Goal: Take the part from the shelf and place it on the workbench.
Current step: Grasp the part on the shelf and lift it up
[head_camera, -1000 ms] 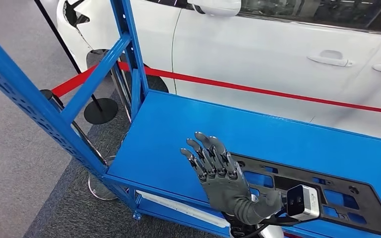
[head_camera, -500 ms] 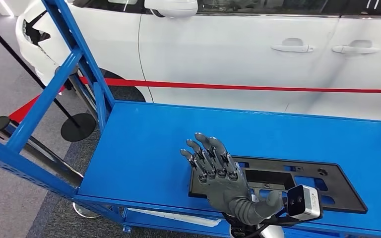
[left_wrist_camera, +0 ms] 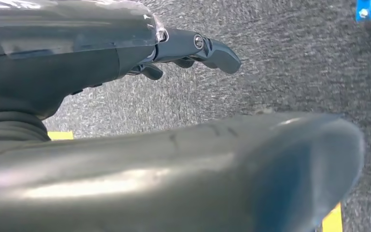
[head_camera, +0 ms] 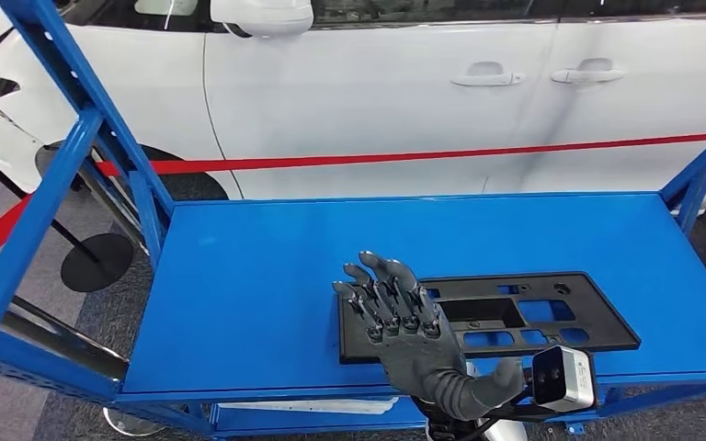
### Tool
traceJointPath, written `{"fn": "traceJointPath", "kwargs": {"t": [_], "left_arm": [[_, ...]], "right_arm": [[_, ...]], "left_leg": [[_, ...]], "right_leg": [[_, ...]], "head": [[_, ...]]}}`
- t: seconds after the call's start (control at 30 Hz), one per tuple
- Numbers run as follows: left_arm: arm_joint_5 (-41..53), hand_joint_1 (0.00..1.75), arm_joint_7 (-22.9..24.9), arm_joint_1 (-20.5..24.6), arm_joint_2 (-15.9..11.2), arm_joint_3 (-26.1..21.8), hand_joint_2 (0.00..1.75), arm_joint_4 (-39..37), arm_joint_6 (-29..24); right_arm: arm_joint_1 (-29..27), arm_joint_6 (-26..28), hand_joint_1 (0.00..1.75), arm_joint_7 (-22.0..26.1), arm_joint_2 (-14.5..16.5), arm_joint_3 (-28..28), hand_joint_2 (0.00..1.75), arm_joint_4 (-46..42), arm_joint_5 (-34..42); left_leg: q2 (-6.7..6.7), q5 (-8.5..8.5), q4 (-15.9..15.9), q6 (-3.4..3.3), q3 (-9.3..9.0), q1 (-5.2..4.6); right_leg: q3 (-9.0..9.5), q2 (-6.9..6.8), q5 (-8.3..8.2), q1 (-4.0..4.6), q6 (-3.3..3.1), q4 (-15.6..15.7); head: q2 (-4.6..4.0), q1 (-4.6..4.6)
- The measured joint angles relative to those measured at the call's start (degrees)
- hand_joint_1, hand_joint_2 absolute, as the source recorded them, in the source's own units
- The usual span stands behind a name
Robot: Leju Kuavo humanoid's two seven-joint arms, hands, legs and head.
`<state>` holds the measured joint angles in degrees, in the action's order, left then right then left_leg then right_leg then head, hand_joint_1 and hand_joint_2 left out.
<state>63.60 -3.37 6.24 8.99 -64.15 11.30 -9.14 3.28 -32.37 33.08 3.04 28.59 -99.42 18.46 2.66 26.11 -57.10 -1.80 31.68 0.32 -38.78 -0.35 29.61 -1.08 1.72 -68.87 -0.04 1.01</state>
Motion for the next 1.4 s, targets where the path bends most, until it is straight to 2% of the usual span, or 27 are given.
{"fn": "traceJointPath", "kwargs": {"t": [0.07,0.1,0.13,0.2,0.27,0.33,0.4,0.43,0.47,0.5,0.57,0.6,0.63,0.7,0.77,0.8,0.87,0.9,0.93,0.97,1.0,1.07,1.1,1.17,1.27,1.33,1.4], "left_arm": [[-0.2,0.0,0.0,0.0,0.0,0.0,0.0,0.0,-0.3],[-0.4,0.0,0.0,0.1,0.0,0.0,0.0,0.0,-0.6],[-0.6,0.0,0.0,0.1,0.0,0.0,0.0,0.0,-0.8],[-1.0,0.0,0.1,0.1,0.0,-0.1,0.0,0.0,-1.4],[-1.5,0.0,0.4,0.2,0.0,-0.3,0.0,0.0,-1.9],[-2.0,0.0,1.0,0.0,0.1,-0.7,0.0,0.0,-2.4],[-2.3,0.0,1.5,-0.2,0.2,-1.2,0.0,0.0,-2.8],[-2.3,0.0,1.7,-0.3,0.2,-1.3,0.0,0.0,-2.8],[-2.3,0.0,1.9,-0.4,0.3,-1.4,0.0,0.0,-2.8],[-2.2,0.0,2.1,-0.5,0.3,-1.5,0.0,0.0,-2.8],[-1.9,0.0,2.5,-0.4,0.4,-1.5,0.0,0.0,-2.6],[-1.8,0.0,2.6,-0.4,0.4,-1.5,0.0,0.0,-2.5],[-1.8,0.0,2.7,-0.3,0.5,-1.5,0.0,0.0,-2.5],[-1.8,0.0,2.5,-0.3,0.6,-1.5,0.0,0.0,-2.6],[-2.1,0.0,1.9,-0.3,0.6,-1.6,0.0,0.0,-2.8],[-2.3,0.0,1.4,-0.2,0.6,-1.6,0.0,0.0,-2.9],[-3.0,0.0,0.3,-0.2,0.6,-1.9,0.0,0.0,-2.9],[-3.3,0.0,0.0,-0.2,0.6,-2.1,0.0,0.0,-2.9],[-3.5,0.0,-0.3,-0.2,0.6,-2.3,0.0,0.0,-2.8],[-3.6,0.0,-0.5,-0.3,0.6,-2.4,0.0,0.0,-2.7],[-3.7,0.0,-0.5,-0.3,0.6,-2.5,0.0,0.0,-2.6],[-3.7,0.0,-0.5,-0.2,0.6,-2.5,0.0,0.0,-2.5],[-3.7,0.0,-0.5,-0.2,0.6,-2.5,0.0,0.0,-2.4],[-3.6,0.0,-0.5,-0.3,0.6,-2.6,0.0,0.0,-2.2],[-3.4,0.0,-0.5,-0.2,0.5,-2.6,0.0,0.0,-1.8],[-3.4,0.0,-0.5,-0.3,0.5,-2.6,0.0,0.0,-1.7],[-3.4,0.0,-0.6,-0.3,0.5,-2.7,0.0,0.0,-1.6]], "right_arm": [[0.1,-0.5,0.0,-0.1,0.1,0.0,0.0,0.1,0.0],[0.2,-0.8,0.0,-0.3,0.2,0.0,0.0,0.2,0.1],[0.3,-1.0,0.0,-0.7,0.4,0.0,0.0,0.3,0.2],[0.5,-1.4,0.0,-1.5,0.8,0.0,0.0,0.6,0.7],[0.7,-1.4,0.0,-2.3,1.2,0.0,0.0,1.1,1.0],[1.1,-0.8,0.0,-2.8,1.6,-0.1,0.0,2.0,1.0],[1.3,-0.3,0.0,-3.1,1.7,-0.1,0.0,3.2,0.9],[1.3,0.0,0.0,-3.1,1.7,-0.2,0.0,3.7,0.8],[1.3,0.4,0.0,-3.0,1.7,-0.2,0.0,4.2,0.5],[1.4,1.1,0.0,-3.0,1.7,-0.2,0.0,4.5,0.1],[1.5,3.1,0.0,-3.1,1.7,-0.4,0.87,5.2,-1.2],[1.6,4.4,0.0,-3.1,1.7,-0.6,1.31,5.6,-2.2],[1.5,5.8,0.0,-3.3,1.7,-0.8,1.75,6.0,-3.2],[1.5,9.0,0.0,-4.0,1.7,-1.2,1.75,6.7,-6.1],[1.5,13.7,0.0,-4.7,1.4,-1.3,1.75,7.4,-11.0],[1.5,16.3,0.0,-4.9,1.2,-1.3,1.75,7.9,-13.9],[1.5,21.8,0.0,-5.1,0.4,-1.4,1.75,9.1,-19.8],[1.3,24.4,0.0,-5.1,0.0,-1.4,1.75,9.8,-22.7],[1.1,26.9,0.0,-5.2,-0.5,-1.3,1.75,10.5,-25.6],[0.9,29.3,0.0,-5.4,-0.9,-1.3,1.75,11.1,-28.5],[0.7,31.1,0.0,-5.9,-1.3,-1.3,1.75,11.5,-30.8],[0.3,33.6,0.0,-6.9,-1.8,-1.1,1.75,11.9,-34.2],[0.1,34.2,0.0,-7.1,-2.0,-1.0,1.75,12.0,-35.0],[-0.4,35.1,0.0,-7.4,-2.3,-0.8,1.75,12.2,-36.2],[-1.1,37.7,0.0,-8.2,-2.7,-0.5,1.75,12.3,-39.8],[-1.5,40.0,0.0,-8.7,-2.9,-0.1,1.75,12.3,-43.6],[-2.0,41.4,0.0,-9.0,-3.1,0.3,1.75,12.4,-46.1]], "left_leg": [[0.84,0.4,-0.1,0.5,-0.39,-0.18],[1.18,0.57,-0.2,0.81,-0.52,-0.27],[1.52,0.7,-0.2,1.15,-0.62,-0.36],[1.97,0.88,-0.2,1.83,-0.78,-0.28],[0.72,2.33,-2.0,2.48,-0.2,-0.03],[-1.31,5.86,-8.2,2.86,2.57,0.19],[-2.07,8.68,-15.8,3.02,6.3,0.24],[-2.15,8.59,-17.3,3.05,7.24,0.25],[-2.16,7.37,-16.6,3.02,7.12,0.27],[-2.19,5.25,-13.6,2.92,5.93,0.3],[-2.5,1.41,-5.5,2.52,2.49,0.28],[-2.68,0.45,-2.7,2.23,1.29,0.23],[-2.83,0.21,-1.3,1.96,0.72,0.16],[-2.86,0.16,-0.9,1.31,0.62,0.05],[-2.68,-0.17,-0.6,0.54,0.48,0.11],[-2.58,-0.33,-0.4,0.21,0.41,0.19],[-2.44,-0.36,-0.3,-0.12,0.45,0.13],[-2.38,-0.35,-0.3,-0.18,0.48,0.06],[-2.32,-0.32,-0.3,-0.2,0.49,0.0],[-2.28,-0.29,-0.4,-0.21,0.47,-0.04],[-2.28,-0.26,-0.4,-0.18,0.4,-0.07],[-2.28,-0.12,-0.4,0.01,0.25,-0.24],[-2.28,-0.03,-0.5,0.18,0.24,-0.36],[-2.18,0.06,-0.5,0.72,0.28,-0.5],[-2.11,0.78,-1.2,1.66,0.42,-0.34],[-2.26,3.75,-5.9,2.17,2.4,-0.16],[-2.31,7.45,-13.8,2.58,6.01,0.0]], "right_leg": [[3.96,-1.8,-2.97,0.23,-0.46,7.7],[5.08,-2.32,-3.57,0.44,-0.81,10.0],[5.4,-2.44,-3.57,0.67,-1.16,10.8],[5.32,-1.44,-3.76,0.78,-1.79,10.9],[5.46,-0.87,-3.98,0.57,-2.43,11.2],[5.56,-0.44,-4.06,0.43,-2.91,11.3],[5.59,0.1,-4.03,0.52,-3.09,11.3],[5.63,0.39,-4.0,0.56,-3.1,11.3],[5.71,0.7,-3.96,0.58,-3.07,11.3],[5.82,0.98,-3.9,0.57,-3.0,11.2],[5.94,1.45,-3.68,0.65,-2.67,11.0],[5.88,1.6,-3.61,0.73,-2.4,10.9],[5.79,1.7,-3.58,0.8,-2.14,10.8],[5.66,1.78,-3.63,0.8,-1.51,10.8],[5.21,1.45,-2.68,0.64,-0.9,9.6],[4.43,1.25,-1.47,0.58,-0.64,7.7],[1.19,0.96,2.09,0.46,-0.27,0.8],[-0.51,0.94,3.35,0.4,-0.15,-2.6],[-1.64,0.9,3.78,0.36,-0.09,-4.8],[-1.68,0.86,3.04,0.34,-0.13,-4.7],[-0.58,0.78,1.39,0.35,-0.27,-2.4],[3.22,0.41,-2.11,0.54,-0.79,5.2],[4.66,0.2,-3.09,0.69,-1.06,8.3],[5.69,0.05,-3.45,1.07,-1.51,10.8],[5.85,0.29,-3.84,0.79,-2.29,11.3],[6.06,0.28,-4.0,0.61,-2.86,11.7],[6.03,0.31,-3.95,0.71,-3.19,11.7]], "head": [[0.0,0.02],[0.0,0.03],[0.0,0.04],[0.0,0.05],[0.0,0.07],[0.0,0.1],[0.0,0.12],[0.0,0.13],[0.0,0.12],[0.0,0.13],[0.0,0.12],[0.0,0.09],[0.0,0.06],[0.0,0.02],[0.0,0.0],[0.0,-0.01],[0.0,-0.03],[0.0,-0.02],[0.0,-0.02],[0.0,-0.02],[0.0,-0.02],[0.0,-0.02],[0.0,-0.01],[0.0,0.01],[0.0,0.05],[0.0,0.18],[0.0,0.27]]}}
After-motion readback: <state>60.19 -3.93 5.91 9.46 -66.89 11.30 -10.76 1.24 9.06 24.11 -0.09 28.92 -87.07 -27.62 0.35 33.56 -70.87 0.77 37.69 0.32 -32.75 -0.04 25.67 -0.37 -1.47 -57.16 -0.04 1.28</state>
